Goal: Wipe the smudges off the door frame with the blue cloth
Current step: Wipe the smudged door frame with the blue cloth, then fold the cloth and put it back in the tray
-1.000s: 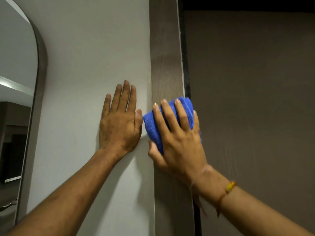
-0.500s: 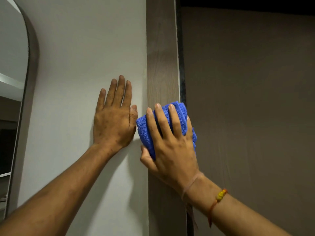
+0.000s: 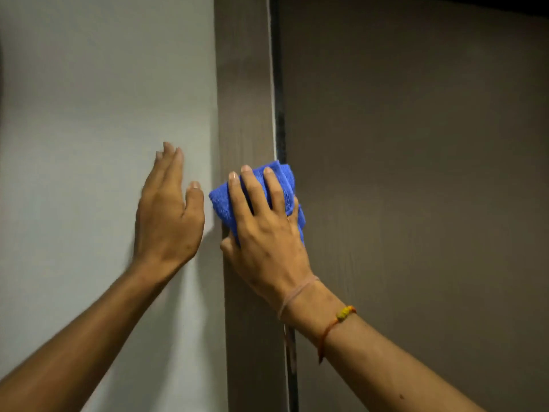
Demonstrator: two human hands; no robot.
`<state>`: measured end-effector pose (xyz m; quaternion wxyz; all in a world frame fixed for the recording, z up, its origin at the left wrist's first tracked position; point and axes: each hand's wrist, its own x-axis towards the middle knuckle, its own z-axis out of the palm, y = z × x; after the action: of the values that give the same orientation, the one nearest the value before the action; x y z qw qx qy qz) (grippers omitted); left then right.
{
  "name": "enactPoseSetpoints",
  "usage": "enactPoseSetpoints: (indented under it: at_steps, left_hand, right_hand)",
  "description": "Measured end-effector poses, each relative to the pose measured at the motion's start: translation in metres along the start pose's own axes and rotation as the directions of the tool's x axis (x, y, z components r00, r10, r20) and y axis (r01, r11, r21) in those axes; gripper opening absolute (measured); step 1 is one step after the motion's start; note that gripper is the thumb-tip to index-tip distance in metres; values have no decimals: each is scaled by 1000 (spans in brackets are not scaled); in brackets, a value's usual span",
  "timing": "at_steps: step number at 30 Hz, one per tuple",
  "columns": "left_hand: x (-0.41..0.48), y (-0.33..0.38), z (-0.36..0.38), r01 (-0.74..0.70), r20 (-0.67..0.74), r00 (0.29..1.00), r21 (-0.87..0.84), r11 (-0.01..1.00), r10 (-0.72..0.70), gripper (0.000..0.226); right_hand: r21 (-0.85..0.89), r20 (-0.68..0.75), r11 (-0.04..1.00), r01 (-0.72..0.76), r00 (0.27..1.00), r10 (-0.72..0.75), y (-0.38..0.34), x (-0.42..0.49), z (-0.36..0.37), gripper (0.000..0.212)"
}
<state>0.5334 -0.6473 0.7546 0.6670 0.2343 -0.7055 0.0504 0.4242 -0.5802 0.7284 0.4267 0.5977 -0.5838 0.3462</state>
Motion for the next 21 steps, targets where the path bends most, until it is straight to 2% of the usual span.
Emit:
enactPoseSetpoints:
  at_steps: [2,3,4,5,6,7,8,10,12,13,14,16,17,18,19,21]
  left_hand:
    - [-34,25,-2,37,-65,997,-154,987,-48,42]
    - [-51,39,-2,62,-17,998,-236,970,-68,38]
    - [-69,56,0,140,120,987,-345,928,-105,36]
    - [-83,73,3,256,303,945,-442,860,-126,43]
    - [-101,93,13,388,497,860,-487,782,-117,49]
    - [-115,107,23,481,623,777,-491,726,-93,51]
    - [-129,120,34,530,691,720,-486,695,-65,49]
    - [-163,151,61,576,756,655,-513,636,16,32]
    - [-204,185,89,646,834,540,-495,580,111,20]
    - [-224,201,103,668,869,461,-472,575,178,19]
    - [-246,223,116,698,899,360,-438,566,250,19]
    - [-290,266,139,772,914,190,-365,520,358,18]
    - [-312,287,149,804,909,114,-322,501,401,16]
    - [-332,308,157,822,898,52,-288,492,438,15]
    - [-360,338,167,841,879,-15,-247,482,477,16]
    - [-410,391,185,867,851,-118,-164,471,513,18]
  right_hand:
    - [194,-58,979,-56,996,69,10,-35,-8,71]
    - [272,-118,959,-85,986,121,17,-51,-13,69]
    - [300,-178,947,-111,969,170,25,-69,-21,69]
    - [303,-216,945,-126,956,197,33,-84,-29,69]
    - [282,-211,946,-156,952,220,45,-106,-40,71]
    - [267,-185,948,-171,957,225,54,-124,-50,74]
    - [257,-128,947,-191,965,229,64,-142,-60,80]
    - [217,16,932,-291,955,295,90,-191,-83,94]
    - [192,175,859,-474,878,446,123,-249,-115,113]
    - [197,251,785,-588,804,539,138,-277,-133,123]
    - [196,317,662,-723,686,655,153,-308,-156,129]
    - [279,442,291,-915,392,807,179,-367,-201,125]
    - [364,496,92,-927,277,823,191,-398,-222,110]
    - [426,510,-52,-903,192,838,200,-429,-239,89]
    - [459,480,-157,-875,96,872,211,-466,-262,73]
    - [515,437,-311,-799,-68,897,227,-532,-298,60]
